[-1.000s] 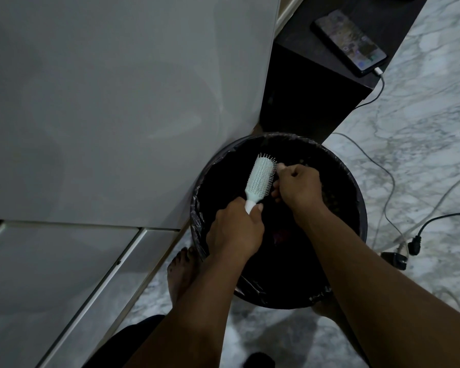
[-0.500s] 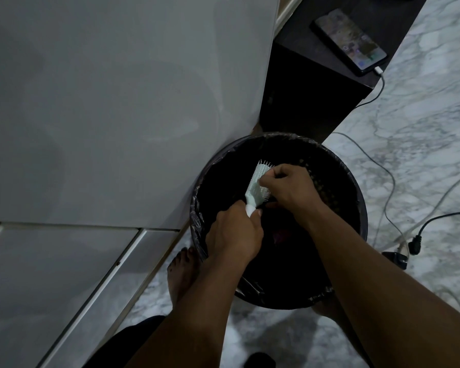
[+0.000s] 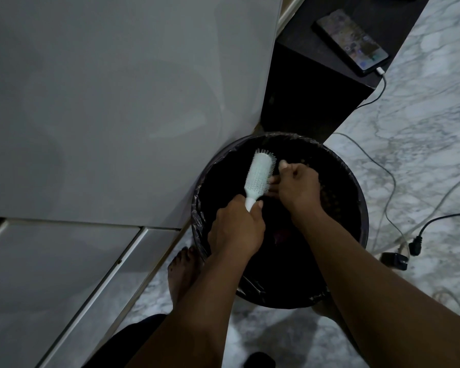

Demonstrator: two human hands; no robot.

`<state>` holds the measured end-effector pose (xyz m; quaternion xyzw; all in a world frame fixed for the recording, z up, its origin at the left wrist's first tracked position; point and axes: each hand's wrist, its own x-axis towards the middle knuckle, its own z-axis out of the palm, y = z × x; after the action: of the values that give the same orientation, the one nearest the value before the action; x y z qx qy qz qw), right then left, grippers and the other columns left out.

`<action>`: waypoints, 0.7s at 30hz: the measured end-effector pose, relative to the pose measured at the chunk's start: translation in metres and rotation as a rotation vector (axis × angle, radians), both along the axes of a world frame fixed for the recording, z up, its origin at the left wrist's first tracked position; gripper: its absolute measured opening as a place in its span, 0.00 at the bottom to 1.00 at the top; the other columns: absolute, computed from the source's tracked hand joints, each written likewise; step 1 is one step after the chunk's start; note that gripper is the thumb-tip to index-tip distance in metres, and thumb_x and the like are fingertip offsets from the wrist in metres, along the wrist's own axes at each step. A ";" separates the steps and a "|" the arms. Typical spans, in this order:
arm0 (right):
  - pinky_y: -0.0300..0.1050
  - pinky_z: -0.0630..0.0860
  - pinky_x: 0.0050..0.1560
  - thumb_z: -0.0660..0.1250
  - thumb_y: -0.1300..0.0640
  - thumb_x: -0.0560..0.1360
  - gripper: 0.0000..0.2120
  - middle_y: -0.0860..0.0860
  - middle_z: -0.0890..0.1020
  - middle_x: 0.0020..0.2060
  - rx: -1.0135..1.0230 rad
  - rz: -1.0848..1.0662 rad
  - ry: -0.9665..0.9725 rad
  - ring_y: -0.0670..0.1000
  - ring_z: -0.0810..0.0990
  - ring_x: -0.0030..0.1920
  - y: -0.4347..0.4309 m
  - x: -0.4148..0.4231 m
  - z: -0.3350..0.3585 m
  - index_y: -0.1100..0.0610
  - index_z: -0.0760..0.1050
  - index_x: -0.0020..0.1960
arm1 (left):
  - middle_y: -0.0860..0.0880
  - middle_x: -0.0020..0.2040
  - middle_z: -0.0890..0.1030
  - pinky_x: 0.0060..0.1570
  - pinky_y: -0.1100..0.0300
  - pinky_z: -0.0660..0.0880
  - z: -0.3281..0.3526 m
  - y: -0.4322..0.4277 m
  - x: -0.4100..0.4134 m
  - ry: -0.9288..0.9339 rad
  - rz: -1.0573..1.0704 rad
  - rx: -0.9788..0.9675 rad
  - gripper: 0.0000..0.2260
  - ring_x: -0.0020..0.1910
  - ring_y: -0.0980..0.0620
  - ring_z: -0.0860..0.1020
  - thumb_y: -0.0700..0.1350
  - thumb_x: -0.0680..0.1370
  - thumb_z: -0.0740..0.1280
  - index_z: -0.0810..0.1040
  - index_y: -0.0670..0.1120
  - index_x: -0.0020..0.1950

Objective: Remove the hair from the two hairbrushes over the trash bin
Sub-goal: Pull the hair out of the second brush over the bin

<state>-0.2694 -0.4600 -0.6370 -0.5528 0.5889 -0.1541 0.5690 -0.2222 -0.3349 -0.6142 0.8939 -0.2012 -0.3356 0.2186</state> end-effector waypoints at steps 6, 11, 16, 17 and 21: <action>0.48 0.81 0.40 0.55 0.47 0.83 0.24 0.57 0.82 0.29 -0.061 -0.055 0.108 0.55 0.86 0.32 -0.003 -0.007 0.002 0.58 0.72 0.34 | 0.48 0.47 0.82 0.43 0.52 0.77 -0.001 0.002 0.001 0.016 0.008 0.015 0.17 0.45 0.45 0.81 0.61 0.81 0.61 0.78 0.49 0.53; 0.54 0.82 0.50 0.68 0.54 0.77 0.13 0.53 0.80 0.46 0.112 0.002 0.052 0.52 0.82 0.45 -0.002 -0.006 -0.002 0.52 0.69 0.59 | 0.47 0.46 0.82 0.44 0.51 0.79 -0.002 0.004 0.000 0.064 0.021 0.009 0.18 0.44 0.45 0.81 0.61 0.80 0.62 0.78 0.48 0.51; 0.60 0.80 0.58 0.64 0.51 0.81 0.11 0.62 0.83 0.54 0.194 0.030 0.030 0.57 0.83 0.53 -0.002 -0.010 0.022 0.58 0.79 0.51 | 0.48 0.43 0.82 0.43 0.47 0.82 0.007 0.006 -0.003 0.115 0.054 -0.051 0.16 0.39 0.45 0.82 0.60 0.79 0.62 0.78 0.48 0.48; 0.61 0.79 0.59 0.64 0.51 0.81 0.12 0.62 0.83 0.54 0.198 0.037 0.020 0.57 0.84 0.52 -0.002 -0.011 0.026 0.60 0.79 0.52 | 0.48 0.42 0.81 0.43 0.46 0.83 0.011 0.008 -0.005 0.120 0.062 -0.066 0.15 0.39 0.45 0.82 0.59 0.79 0.63 0.77 0.48 0.48; 0.56 0.81 0.53 0.65 0.51 0.79 0.11 0.57 0.85 0.45 0.104 0.173 0.079 0.54 0.82 0.45 0.002 -0.020 0.049 0.57 0.81 0.47 | 0.48 0.43 0.81 0.42 0.46 0.83 0.028 0.019 -0.015 0.139 0.100 -0.095 0.11 0.39 0.45 0.82 0.57 0.80 0.64 0.74 0.49 0.50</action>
<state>-0.2898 -0.4576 -0.5877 -0.5768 0.5682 -0.0516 0.5846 -0.2369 -0.3154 -0.5859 0.8662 -0.1564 -0.3754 0.2905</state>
